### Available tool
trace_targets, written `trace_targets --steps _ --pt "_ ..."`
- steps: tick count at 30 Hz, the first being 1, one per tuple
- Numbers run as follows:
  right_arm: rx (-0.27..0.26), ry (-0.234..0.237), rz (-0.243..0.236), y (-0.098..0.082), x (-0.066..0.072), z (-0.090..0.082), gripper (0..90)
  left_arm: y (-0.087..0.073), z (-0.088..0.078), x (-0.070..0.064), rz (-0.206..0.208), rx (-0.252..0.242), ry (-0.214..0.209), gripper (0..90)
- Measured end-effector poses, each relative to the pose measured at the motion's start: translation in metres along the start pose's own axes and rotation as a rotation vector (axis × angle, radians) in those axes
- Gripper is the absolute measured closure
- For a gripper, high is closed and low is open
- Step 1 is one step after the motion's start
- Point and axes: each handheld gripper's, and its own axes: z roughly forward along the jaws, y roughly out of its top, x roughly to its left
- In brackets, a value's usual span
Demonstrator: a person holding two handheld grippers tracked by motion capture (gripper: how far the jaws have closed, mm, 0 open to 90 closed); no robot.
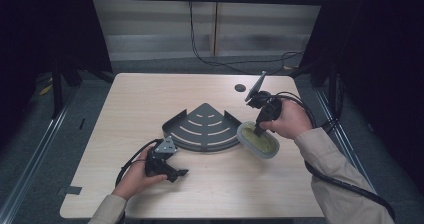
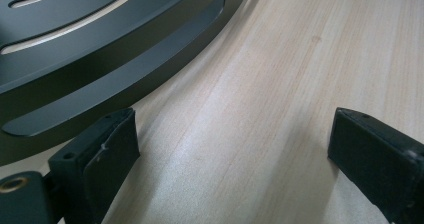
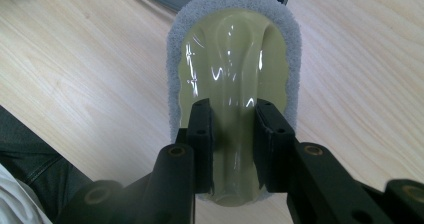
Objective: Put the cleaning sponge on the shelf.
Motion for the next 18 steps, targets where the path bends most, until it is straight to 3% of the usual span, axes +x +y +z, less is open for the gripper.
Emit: trace_targets --steps 18 --pt "0.000 -0.018 0.010 0.024 -0.002 -0.010 71.8 0.000 0.000 0.000 0.004 0.003 -0.002 5.1"
